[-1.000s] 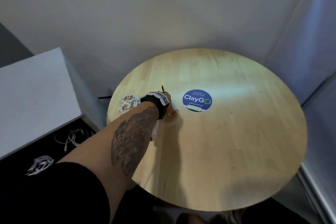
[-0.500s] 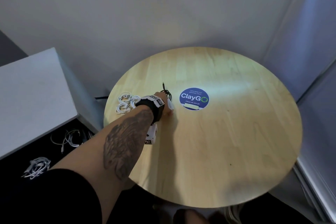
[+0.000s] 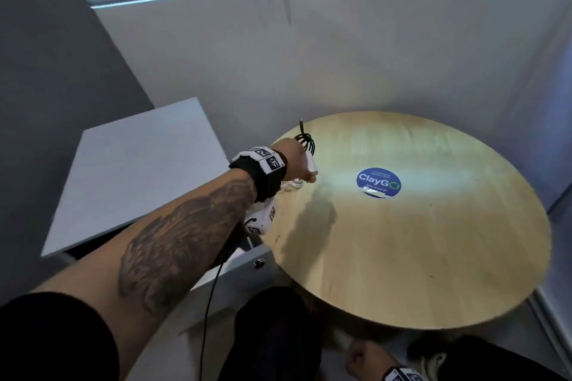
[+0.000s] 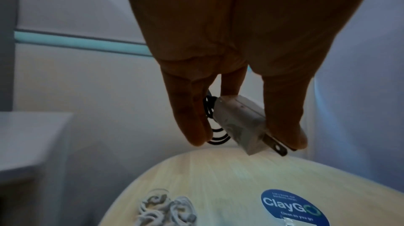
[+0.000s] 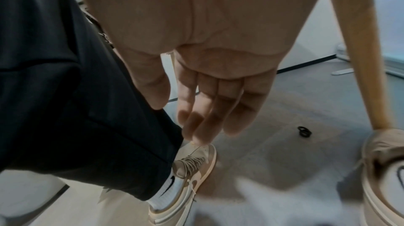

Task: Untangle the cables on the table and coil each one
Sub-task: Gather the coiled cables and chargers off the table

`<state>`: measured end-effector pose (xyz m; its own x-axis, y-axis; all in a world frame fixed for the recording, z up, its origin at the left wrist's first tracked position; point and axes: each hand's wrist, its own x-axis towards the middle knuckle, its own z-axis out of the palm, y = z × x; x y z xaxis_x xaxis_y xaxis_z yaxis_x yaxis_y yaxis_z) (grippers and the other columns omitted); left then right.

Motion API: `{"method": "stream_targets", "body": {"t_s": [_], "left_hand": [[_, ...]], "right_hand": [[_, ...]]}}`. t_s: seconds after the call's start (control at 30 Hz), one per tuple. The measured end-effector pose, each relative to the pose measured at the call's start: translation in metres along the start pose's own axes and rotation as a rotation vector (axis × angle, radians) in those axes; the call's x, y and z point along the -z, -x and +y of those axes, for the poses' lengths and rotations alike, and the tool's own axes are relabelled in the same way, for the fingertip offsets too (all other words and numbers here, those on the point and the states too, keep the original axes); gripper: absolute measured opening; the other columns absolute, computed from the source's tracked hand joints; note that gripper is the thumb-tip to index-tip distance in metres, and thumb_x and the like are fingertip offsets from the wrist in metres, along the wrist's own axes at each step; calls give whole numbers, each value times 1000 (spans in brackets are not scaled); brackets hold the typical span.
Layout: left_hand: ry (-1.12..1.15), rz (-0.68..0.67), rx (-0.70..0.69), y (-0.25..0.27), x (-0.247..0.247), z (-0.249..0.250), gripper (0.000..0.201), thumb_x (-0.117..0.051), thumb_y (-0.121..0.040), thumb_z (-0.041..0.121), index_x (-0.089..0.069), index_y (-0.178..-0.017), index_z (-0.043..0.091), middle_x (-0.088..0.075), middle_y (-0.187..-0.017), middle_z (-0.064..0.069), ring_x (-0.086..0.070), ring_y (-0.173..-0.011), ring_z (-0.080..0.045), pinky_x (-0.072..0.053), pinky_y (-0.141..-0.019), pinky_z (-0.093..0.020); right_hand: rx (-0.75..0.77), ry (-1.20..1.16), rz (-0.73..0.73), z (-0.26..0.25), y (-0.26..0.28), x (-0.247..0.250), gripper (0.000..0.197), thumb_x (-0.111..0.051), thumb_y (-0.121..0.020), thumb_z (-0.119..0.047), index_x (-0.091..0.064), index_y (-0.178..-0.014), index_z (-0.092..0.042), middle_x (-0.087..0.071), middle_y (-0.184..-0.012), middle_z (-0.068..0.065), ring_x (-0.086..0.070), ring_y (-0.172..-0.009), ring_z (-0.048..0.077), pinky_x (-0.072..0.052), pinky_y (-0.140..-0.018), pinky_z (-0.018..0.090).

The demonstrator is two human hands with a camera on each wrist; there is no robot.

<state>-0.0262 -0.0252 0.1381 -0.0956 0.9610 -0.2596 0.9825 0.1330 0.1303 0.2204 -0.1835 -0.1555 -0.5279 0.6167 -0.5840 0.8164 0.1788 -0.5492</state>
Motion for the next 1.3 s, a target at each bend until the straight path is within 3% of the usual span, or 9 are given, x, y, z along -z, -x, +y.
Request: {"method": "stream_targets", "body": {"t_s": [0.07, 0.13, 0.2, 0.3, 0.5, 0.73, 1.07, 1.2, 1.3], "left_hand": [[19, 76, 28, 37, 10, -32, 40, -75, -76, 54, -53, -70, 21, -56, -71, 1, -51, -67, -21, -34, -54, -27], [66, 90, 94, 74, 12, -67, 48, -80, -68, 58, -53, -68, 18, -57, -67, 1, -52, -63, -20, -35, -53, -27], [109, 52, 155, 109, 14, -98, 49, -82, -67, 56, -64, -77, 12, -66, -75, -3, -60, -68, -21, -44, -59, -28], [182, -27, 252, 156, 12, -144, 42, -87, -65, 47, -71, -82, 12, -69, -77, -3, -63, -65, -17, -53, -53, -25], [141, -238, 383, 197, -17, -199, 41, -88, -61, 46, -76, -84, 14, -70, -75, -4, -64, -65, -19, -59, -57, -30], [-170, -400, 329, 198, -46, -213, 37, -84, -70, 42, -75, -83, 9, -55, -40, 13, -48, -33, 1, -34, -34, -13], [-209, -431, 210, 181, -84, -225, 51, -81, -69, 50, -71, -108, 20, -73, -101, -1, -68, -90, -20, -57, -79, -33], [-244, -432, 205, 175, -69, -215, 58, -79, -77, 41, -64, -128, 17, -66, -122, -2, -63, -108, -20, -46, -72, -19], [-273, -383, 180, 164, -44, -194, 40, -77, -80, 35, -70, -115, 16, -70, -113, -4, -66, -89, -13, -47, -70, -19]], "right_hand": [[25, -11, 49, -9, 11, 4, 28, -56, -88, -21, -71, -102, -39, -61, -102, -33, -52, -98, -3, -31, -80, 0], [11, -39, 45, -17, 19, 7, 40, -57, -92, -22, -55, -89, -62, -51, -65, -52, -52, -76, -6, -32, -65, 1], [-48, -25, 73, -18, 18, 5, 35, -60, -92, -29, -67, -59, -40, -54, -43, -29, -50, -58, -7, -42, -64, 9], [-82, -28, 73, -14, 17, 4, 27, -64, -88, -28, -62, -61, -24, -64, -58, -9, -59, -55, 3, -52, -68, 23], [-74, -63, 81, -12, 21, 7, 15, -65, -90, -19, -70, -76, -16, -68, -66, 0, -60, -52, 12, -51, -57, 21], [-115, -140, 99, -8, 20, 2, 14, -64, -90, -13, -68, -77, -12, -65, -61, 0, -55, -48, 11, -47, -52, 20], [-135, -169, 80, -2, 15, 0, 15, -64, -90, -17, -70, -88, -3, -67, -67, 1, -58, -52, 12, -48, -55, 19], [-136, -174, 65, -3, 15, -2, 15, -64, -91, -18, -67, -81, -7, -66, -67, 2, -57, -52, 13, -47, -54, 20], [-148, -183, 50, -6, 17, -2, 15, -64, -91, -19, -66, -77, -12, -66, -67, 1, -58, -54, 14, -49, -57, 23]]}}
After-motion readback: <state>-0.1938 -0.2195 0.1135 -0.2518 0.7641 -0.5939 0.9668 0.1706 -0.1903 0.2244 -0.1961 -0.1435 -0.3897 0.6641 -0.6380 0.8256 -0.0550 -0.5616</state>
